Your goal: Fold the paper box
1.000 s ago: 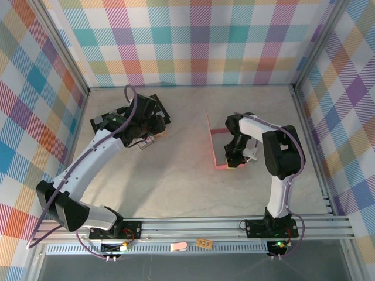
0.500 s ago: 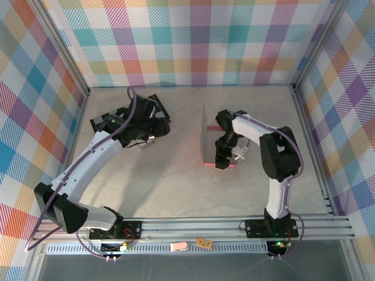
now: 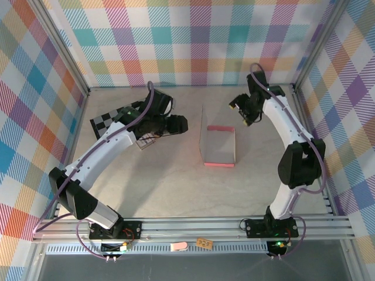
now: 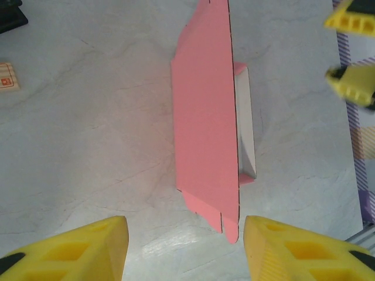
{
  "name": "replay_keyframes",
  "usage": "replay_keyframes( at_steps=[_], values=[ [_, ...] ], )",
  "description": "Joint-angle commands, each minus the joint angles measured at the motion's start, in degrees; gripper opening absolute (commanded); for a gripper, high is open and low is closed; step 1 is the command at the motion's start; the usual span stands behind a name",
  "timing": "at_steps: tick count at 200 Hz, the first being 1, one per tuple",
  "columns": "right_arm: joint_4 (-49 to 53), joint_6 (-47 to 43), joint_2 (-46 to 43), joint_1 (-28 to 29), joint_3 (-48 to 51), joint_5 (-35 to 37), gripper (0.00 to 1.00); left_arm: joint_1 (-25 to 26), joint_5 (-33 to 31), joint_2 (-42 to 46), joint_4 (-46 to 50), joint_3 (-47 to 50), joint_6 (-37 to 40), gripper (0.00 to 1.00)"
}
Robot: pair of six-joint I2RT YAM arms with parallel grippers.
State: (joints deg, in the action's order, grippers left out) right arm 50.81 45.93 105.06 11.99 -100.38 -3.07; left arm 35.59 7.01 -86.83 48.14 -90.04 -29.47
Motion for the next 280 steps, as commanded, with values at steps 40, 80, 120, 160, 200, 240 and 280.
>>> replay_keyframes(
  at_steps=[40, 80, 120, 160, 200, 240, 280],
  values=[
    [-3.7, -56.9, 9.8, -1.2, -2.3, -8.9, 0.66, 0.4, -1.4, 4.3, 0.0, 6.3, -2.8, 0.53],
    [-2.9, -67.9, 14.1, 0.2, -2.0, -4.7, 0.68, -1.5, -1.0, 8.7, -2.3, 13.9, -2.7, 0.53],
    [-3.5, -71.2, 18.5, 1.5, -2.3, -3.7, 0.69, -3.1, 1.3, 12.1, -5.5, 20.4, -4.2, 0.52],
    [-3.6, -72.6, 22.5, 3.0, -3.9, -2.0, 0.69, -5.9, 2.4, 13.8, -5.1, 21.7, -4.2, 0.52],
    [-4.4, -71.7, 24.5, 3.5, -4.3, -0.3, 0.66, -7.2, 3.1, 15.4, -3.9, 22.3, -4.0, 0.52],
    [-5.5, -68.0, 23.6, 4.1, -2.6, 0.8, 0.48, -7.4, 3.3, 16.0, -4.0, 22.7, -4.1, 0.52],
    [-8.4, -60.7, 19.1, 4.6, 2.9, 2.8, 0.27, -7.4, 3.3, 16.2, -4.8, 22.9, -4.3, 0.52]
  ],
)
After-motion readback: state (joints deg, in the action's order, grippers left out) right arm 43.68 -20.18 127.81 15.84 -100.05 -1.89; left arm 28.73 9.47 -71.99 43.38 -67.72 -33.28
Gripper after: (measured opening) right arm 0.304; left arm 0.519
